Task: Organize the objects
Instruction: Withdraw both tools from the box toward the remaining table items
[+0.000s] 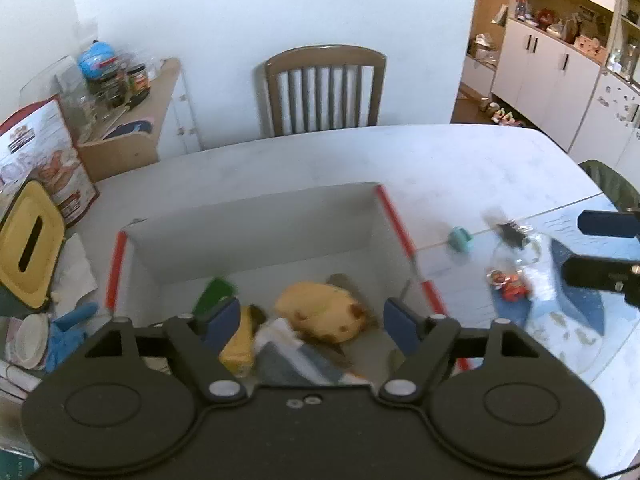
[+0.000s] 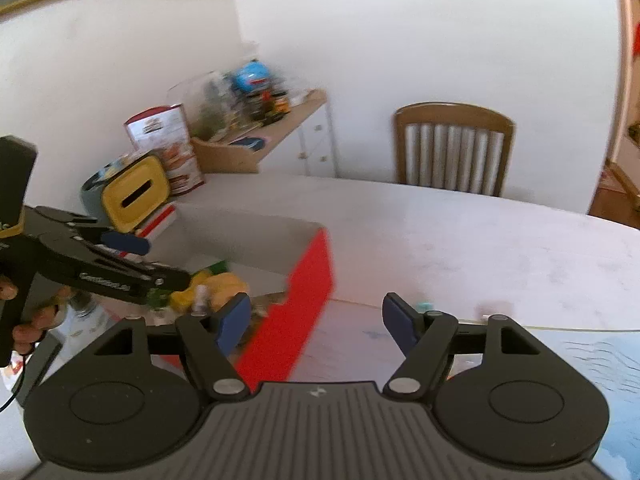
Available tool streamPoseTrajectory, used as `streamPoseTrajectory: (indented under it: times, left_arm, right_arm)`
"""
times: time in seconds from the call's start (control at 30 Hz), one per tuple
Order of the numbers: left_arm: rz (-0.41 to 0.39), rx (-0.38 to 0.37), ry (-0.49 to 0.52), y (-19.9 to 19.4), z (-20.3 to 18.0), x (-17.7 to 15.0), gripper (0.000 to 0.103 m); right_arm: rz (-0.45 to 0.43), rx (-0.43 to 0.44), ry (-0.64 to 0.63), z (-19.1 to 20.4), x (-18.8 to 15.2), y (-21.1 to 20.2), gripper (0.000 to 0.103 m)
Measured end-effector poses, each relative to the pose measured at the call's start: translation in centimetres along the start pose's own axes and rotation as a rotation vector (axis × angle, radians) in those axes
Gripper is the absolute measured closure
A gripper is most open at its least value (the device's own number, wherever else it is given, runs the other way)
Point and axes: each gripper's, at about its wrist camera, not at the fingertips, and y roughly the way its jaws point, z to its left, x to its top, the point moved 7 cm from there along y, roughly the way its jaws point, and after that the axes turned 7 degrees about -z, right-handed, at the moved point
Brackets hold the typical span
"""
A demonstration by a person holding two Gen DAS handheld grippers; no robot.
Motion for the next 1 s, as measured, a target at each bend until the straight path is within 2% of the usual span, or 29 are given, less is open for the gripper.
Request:
streamPoseTrajectory:
  times: [0.27, 0.53, 0.77, 0.83, 1.0]
  left_arm:
    - [-0.016, -0.039, 0.029, 0.3, -4.7, 1.0, 0.018]
    - [-0.008, -0.081, 0.058, 1.4, -9.6, 1.1, 0.015]
    - [-0.005, -0.097, 0.063, 3.0, -13.2, 1.3, 0.007]
    - [-0.012, -0.100, 0.053, 3.5, -14.0, 1.4, 0.000]
    - [-0.013, -0.095, 0.040, 5.5, -16.0, 1.1, 0.001]
  right_arm:
    - [-0.024, -0.106, 0.057, -7.2, -0.4, -3.1, 0.030]
    - [-0.011, -0.175, 0.094, -12.7, -2.2, -4.7, 0.030]
    - [0.024, -0.174, 0.100, -15.3, -4.2, -4.5, 0.030]
    - [0.034, -0.170, 0.093, -16.0, -4.7, -4.4, 0.030]
    - [0.071, -0.127, 0.046, -16.7, -6.3, -3.6, 0.030]
